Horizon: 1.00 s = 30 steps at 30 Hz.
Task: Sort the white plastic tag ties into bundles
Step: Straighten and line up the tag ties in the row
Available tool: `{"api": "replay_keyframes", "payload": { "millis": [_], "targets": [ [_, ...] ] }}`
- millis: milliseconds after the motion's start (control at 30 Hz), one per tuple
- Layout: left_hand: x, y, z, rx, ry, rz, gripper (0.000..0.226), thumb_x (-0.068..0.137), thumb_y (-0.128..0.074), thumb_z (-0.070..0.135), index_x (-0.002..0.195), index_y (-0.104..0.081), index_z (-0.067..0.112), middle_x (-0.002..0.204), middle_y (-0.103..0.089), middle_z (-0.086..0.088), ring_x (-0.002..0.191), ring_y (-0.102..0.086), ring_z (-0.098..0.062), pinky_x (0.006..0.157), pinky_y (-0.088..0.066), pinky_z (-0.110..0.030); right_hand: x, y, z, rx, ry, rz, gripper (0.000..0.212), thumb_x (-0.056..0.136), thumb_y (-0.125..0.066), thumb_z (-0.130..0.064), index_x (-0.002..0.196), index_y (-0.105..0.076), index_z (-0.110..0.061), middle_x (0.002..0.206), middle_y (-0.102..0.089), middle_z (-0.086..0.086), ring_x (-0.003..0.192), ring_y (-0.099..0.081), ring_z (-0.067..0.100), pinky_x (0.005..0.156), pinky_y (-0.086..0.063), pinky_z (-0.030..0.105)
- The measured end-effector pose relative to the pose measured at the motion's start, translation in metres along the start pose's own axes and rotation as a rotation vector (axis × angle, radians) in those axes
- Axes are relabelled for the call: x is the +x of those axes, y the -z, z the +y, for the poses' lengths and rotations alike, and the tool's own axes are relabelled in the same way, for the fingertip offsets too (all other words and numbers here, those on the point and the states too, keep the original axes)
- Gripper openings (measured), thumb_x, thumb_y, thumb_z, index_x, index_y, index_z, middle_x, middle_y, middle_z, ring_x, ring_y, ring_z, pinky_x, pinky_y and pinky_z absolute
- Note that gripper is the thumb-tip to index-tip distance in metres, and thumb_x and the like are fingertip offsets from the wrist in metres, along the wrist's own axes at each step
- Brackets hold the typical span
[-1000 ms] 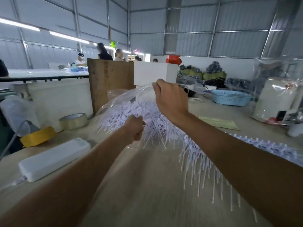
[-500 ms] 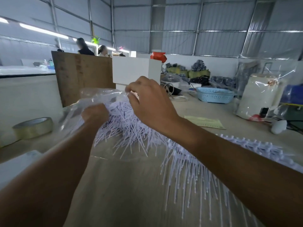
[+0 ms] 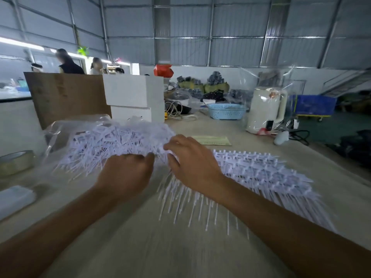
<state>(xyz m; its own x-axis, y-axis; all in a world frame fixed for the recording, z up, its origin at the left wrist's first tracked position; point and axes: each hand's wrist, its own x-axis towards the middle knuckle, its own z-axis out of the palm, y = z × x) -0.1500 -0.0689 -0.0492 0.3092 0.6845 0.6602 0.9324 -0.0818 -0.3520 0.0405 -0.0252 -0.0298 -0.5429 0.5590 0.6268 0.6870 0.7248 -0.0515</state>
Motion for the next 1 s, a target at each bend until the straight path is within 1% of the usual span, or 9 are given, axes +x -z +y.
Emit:
{"api": "replay_keyframes", "payload": {
  "millis": [133, 200, 333, 433, 533, 633, 767, 900, 1000],
  "targets": [
    [0.005, 0.033, 0.059, -0.173, -0.212, 0.070, 0.005, 0.078, -0.062, 0.016, 0.077, -0.058, 0.014, 0.054, -0.057, -0.003, 0.046, -0.058, -0.028, 0.042, -0.045, -0.030, -0.052, 0.016, 0.051, -0.030, -0.199, -0.068, 0.022, 0.098, -0.051, -0.024, 0.110, -0.070, -0.024, 0.115, -0.065, -0.001, 0.106, -0.060, 0.023, 0.084, -0.053, 0.038],
    [0.020, 0.031, 0.081, -0.187, -0.163, -0.001, 0.005, 0.086, -0.061, 0.018, 0.085, -0.058, 0.015, 0.065, -0.060, -0.003, 0.059, -0.062, -0.027, 0.047, -0.045, -0.031, -0.075, 0.027, 0.076, -0.050, -0.282, -0.102, 0.022, 0.098, -0.051, -0.025, 0.109, -0.070, -0.025, 0.115, -0.067, 0.000, 0.103, -0.062, 0.022, 0.085, -0.052, 0.036],
    [0.047, 0.000, 0.106, -0.267, 0.026, -0.199, 0.021, 0.101, -0.041, 0.029, 0.113, -0.054, 0.018, 0.104, -0.063, -0.004, 0.100, -0.061, -0.025, 0.073, -0.054, -0.039, -0.112, 0.052, 0.126, -0.125, -0.428, -0.159, 0.020, 0.098, -0.051, -0.024, 0.104, -0.070, -0.027, 0.110, -0.068, 0.000, 0.097, -0.062, 0.021, 0.082, -0.050, 0.032],
    [0.047, -0.024, 0.107, -0.324, 0.182, -0.323, 0.032, 0.102, -0.038, 0.035, 0.123, -0.055, 0.017, 0.118, -0.061, -0.005, 0.112, -0.056, -0.025, 0.086, -0.053, -0.041, -0.137, 0.067, 0.163, -0.181, -0.526, -0.196, 0.019, 0.097, -0.051, -0.023, 0.101, -0.069, -0.027, 0.108, -0.065, 0.002, 0.097, -0.059, 0.022, 0.080, -0.049, 0.033],
    [0.036, -0.045, 0.102, -0.361, 0.214, -0.334, 0.030, 0.103, -0.041, 0.029, 0.116, -0.063, 0.014, 0.116, -0.062, -0.007, 0.110, -0.057, -0.026, 0.091, -0.049, -0.039, -0.155, 0.081, 0.204, -0.217, -0.668, -0.265, 0.021, 0.093, -0.059, -0.030, 0.113, -0.065, -0.025, 0.108, -0.059, 0.004, 0.096, -0.056, 0.025, 0.081, -0.048, 0.034],
    [0.034, -0.050, 0.095, -0.540, 0.253, -0.215, 0.019, 0.097, -0.051, 0.016, 0.096, -0.070, 0.011, 0.096, -0.063, -0.009, 0.094, -0.062, -0.030, 0.082, -0.051, -0.040, -0.161, 0.088, 0.229, -0.093, -0.813, -0.293, 0.037, 0.088, -0.070, -0.045, 0.112, -0.060, -0.019, 0.104, -0.060, 0.007, 0.090, -0.054, 0.024, 0.080, -0.045, 0.033],
    [0.037, -0.052, 0.091, -0.567, 0.451, -0.158, 0.021, 0.095, -0.059, 0.016, 0.110, -0.071, 0.005, 0.107, -0.067, -0.017, 0.098, -0.063, -0.035, 0.086, -0.052, -0.041, -0.166, 0.081, 0.234, -0.021, -0.844, -0.194, 0.028, 0.088, -0.069, -0.048, 0.099, -0.063, -0.022, 0.097, -0.063, 0.003, 0.084, -0.056, 0.022, 0.072, -0.040, 0.031],
    [0.035, -0.057, 0.086, -0.580, 0.543, -0.161, 0.015, 0.091, -0.063, 0.012, 0.090, -0.076, 0.004, 0.092, -0.071, -0.019, 0.090, -0.067, -0.037, 0.080, -0.051, -0.039, -0.170, 0.083, 0.231, 0.044, -0.845, -0.133, 0.023, 0.088, -0.075, -0.031, 0.106, -0.072, -0.018, 0.098, -0.067, 0.001, 0.087, -0.060, 0.020, 0.075, -0.042, 0.027],
    [0.034, -0.057, 0.082, -0.608, 0.572, -0.157, 0.018, 0.091, -0.068, 0.019, 0.091, -0.077, 0.003, 0.093, -0.073, -0.020, 0.089, -0.068, -0.036, 0.081, -0.051, -0.039, -0.171, 0.081, 0.228, 0.070, -0.843, -0.080, 0.021, 0.088, -0.070, -0.012, 0.109, -0.073, -0.014, 0.104, -0.072, 0.006, 0.087, -0.061, 0.019, 0.077, -0.043, 0.025]
  ]
}}
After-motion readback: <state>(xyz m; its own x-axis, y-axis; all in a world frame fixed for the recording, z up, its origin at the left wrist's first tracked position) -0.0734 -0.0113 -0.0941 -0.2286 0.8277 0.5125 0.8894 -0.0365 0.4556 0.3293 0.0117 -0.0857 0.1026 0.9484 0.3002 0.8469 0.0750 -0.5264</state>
